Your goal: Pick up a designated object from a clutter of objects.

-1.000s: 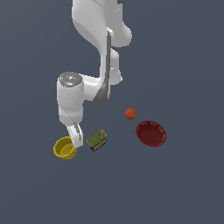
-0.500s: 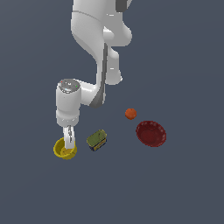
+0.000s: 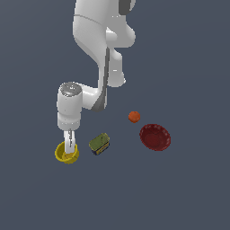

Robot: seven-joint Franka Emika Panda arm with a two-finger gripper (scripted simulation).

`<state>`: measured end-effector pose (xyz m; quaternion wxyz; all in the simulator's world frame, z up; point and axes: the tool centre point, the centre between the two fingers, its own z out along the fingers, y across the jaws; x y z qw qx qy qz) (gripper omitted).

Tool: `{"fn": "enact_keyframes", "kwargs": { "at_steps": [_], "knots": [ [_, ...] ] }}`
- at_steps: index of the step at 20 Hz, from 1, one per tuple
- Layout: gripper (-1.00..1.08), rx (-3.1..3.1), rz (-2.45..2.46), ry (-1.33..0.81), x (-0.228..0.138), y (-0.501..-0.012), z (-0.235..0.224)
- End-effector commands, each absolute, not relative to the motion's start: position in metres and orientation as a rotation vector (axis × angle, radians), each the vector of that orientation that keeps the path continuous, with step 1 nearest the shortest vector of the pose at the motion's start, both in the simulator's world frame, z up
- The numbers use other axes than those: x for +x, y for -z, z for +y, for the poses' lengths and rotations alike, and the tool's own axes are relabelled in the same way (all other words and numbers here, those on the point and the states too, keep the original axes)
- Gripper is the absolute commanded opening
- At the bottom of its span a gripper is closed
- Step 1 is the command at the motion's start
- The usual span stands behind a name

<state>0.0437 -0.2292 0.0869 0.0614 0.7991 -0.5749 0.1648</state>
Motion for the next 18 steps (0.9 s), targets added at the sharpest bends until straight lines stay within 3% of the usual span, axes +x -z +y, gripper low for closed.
{"fn": "enact_keyframes", "kwargs": {
  "at_steps": [1,11,12,18],
  "knots": [
    [0.28,2.416,-1.740,-0.499,0.044,-0.084,-0.230],
    [0.28,2.414,-1.743,-0.500,0.048,-0.062,-0.237],
    [-1.00,2.414,-1.743,-0.500,0.048,-0.062,-0.237],
    [-1.00,2.414,-1.743,-0.500,0.048,-0.062,-0.237]
  ]
}}
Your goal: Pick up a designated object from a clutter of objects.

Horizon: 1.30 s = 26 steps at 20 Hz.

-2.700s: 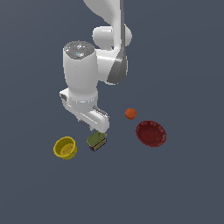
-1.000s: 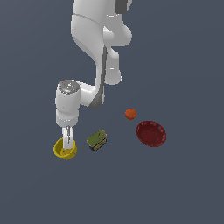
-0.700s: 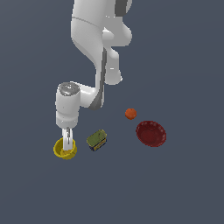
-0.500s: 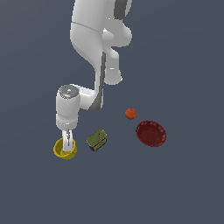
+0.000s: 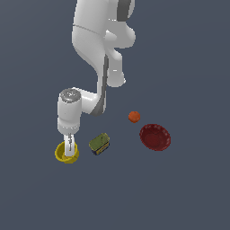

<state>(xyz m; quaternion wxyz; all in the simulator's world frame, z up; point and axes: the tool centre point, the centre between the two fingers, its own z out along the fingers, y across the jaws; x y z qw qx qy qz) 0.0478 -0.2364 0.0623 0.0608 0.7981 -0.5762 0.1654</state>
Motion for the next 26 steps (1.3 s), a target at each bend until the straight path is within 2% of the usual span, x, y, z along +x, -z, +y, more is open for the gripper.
{"fn": "enact_keyframes", "kwargs": {
  "at_steps": [1,14,26],
  "knots": [
    [-1.00,2.414,-1.743,-0.500,0.048,-0.062,-0.237],
    [-1.00,2.415,-1.745,-0.500,0.044,-0.084,-0.223],
    [-1.00,2.416,-1.749,-0.498,0.031,-0.166,-0.171]
  ]
}}
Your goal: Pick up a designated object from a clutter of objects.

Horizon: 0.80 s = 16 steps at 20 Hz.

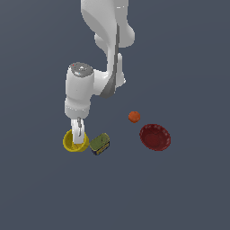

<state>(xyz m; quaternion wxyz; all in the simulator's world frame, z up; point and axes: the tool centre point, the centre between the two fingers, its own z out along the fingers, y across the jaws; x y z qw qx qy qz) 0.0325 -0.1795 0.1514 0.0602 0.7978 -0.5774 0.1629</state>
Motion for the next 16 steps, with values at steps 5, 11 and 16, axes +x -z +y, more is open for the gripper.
{"fn": "enact_keyframes", "kwargs": {
  "at_steps": [5,11,16],
  "knots": [
    [-1.00,2.414,-1.750,-0.498,0.025,-0.210,-0.145],
    [-1.00,2.411,-1.749,-0.502,0.017,-0.263,-0.114],
    [-1.00,2.410,-1.749,-0.504,0.012,-0.306,-0.088]
  ]
}}
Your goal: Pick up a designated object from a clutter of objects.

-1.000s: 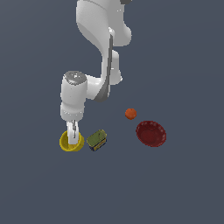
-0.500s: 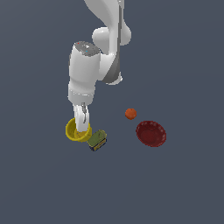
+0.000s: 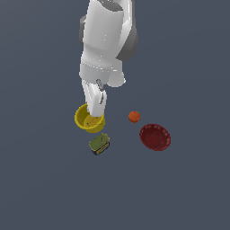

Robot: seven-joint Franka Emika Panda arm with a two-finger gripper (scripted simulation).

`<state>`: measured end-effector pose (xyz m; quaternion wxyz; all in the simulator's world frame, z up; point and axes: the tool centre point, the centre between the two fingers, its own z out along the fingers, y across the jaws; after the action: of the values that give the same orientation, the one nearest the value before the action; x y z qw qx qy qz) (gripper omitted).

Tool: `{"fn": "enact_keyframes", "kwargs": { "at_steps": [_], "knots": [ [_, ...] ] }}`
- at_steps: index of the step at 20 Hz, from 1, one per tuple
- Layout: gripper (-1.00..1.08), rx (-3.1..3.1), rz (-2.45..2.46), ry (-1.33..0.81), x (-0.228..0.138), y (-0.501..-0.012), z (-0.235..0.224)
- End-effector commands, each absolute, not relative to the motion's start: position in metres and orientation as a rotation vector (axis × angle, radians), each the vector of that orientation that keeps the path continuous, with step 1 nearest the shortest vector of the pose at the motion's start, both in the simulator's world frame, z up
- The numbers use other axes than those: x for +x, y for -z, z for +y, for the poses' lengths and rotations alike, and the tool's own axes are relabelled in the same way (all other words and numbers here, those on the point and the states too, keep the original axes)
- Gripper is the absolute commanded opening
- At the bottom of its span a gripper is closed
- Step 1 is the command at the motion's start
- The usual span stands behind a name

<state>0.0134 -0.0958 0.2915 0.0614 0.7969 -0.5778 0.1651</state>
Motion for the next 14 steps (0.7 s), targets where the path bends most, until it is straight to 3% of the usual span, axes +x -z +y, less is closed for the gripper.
{"fn": "enact_keyframes", "kwargs": {
  "at_steps": [1,14],
  "knots": [
    [-1.00,2.409,-1.748,-0.504,0.010,-0.315,-0.083],
    [-1.00,2.412,-1.746,-0.502,-0.002,-0.421,-0.017]
  ]
}}
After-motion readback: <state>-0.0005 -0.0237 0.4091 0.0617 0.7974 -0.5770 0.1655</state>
